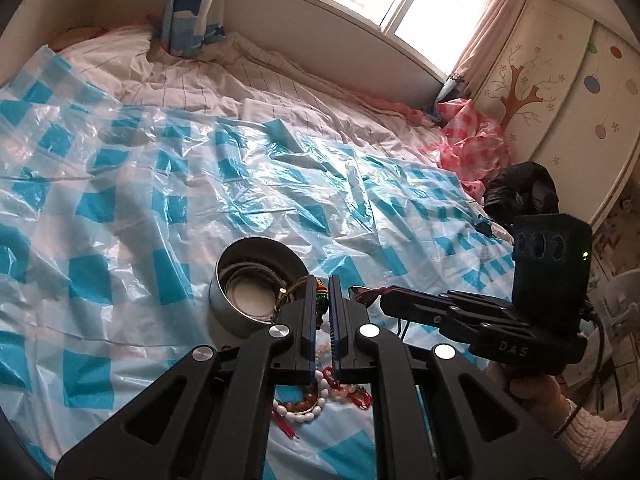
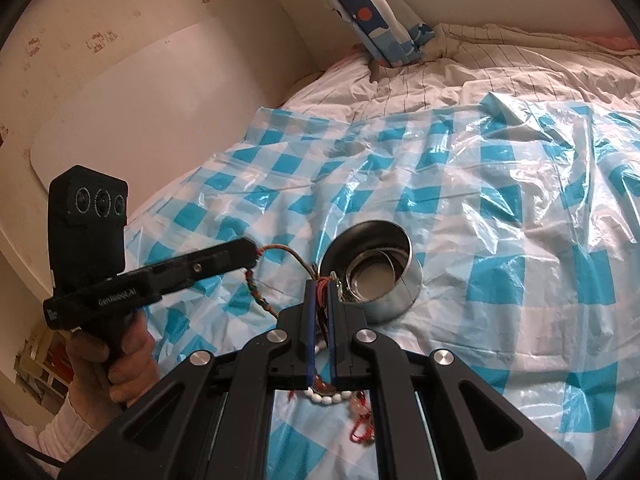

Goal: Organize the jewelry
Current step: 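Carry both held bracelets with both tools over the silver tin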

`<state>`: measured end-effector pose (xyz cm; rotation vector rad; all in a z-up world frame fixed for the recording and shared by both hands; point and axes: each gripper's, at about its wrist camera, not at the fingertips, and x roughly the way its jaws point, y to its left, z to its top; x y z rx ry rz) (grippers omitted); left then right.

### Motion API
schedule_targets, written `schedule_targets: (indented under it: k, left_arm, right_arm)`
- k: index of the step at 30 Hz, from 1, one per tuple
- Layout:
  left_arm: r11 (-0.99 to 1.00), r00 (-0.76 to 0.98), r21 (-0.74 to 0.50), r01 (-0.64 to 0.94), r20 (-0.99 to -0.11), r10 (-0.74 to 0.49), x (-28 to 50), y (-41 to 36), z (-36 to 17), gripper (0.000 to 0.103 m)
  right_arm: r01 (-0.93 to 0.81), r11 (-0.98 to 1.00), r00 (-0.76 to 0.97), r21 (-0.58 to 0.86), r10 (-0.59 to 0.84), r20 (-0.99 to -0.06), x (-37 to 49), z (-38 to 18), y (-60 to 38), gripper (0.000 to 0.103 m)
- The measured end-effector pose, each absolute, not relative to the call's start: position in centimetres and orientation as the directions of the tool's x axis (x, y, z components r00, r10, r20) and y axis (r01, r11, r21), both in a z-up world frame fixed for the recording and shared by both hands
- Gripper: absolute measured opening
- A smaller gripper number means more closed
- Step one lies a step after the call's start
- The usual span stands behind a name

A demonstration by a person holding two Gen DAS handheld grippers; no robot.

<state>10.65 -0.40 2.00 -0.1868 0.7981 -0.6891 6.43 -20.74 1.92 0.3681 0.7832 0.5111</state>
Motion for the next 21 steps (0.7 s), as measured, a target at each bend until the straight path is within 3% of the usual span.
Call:
schedule_targets:
  k: [21]
  left_arm:
    - [0.808, 0.556, -0.312, 0.500, -0.599, -0.576, 12.8, -2.8, 2.9, 0.005]
  right_arm:
    - [-0.281, 0.804, 0.648, 0.523, 0.562, -0.515, 9.9, 1.7, -20.0, 0.006]
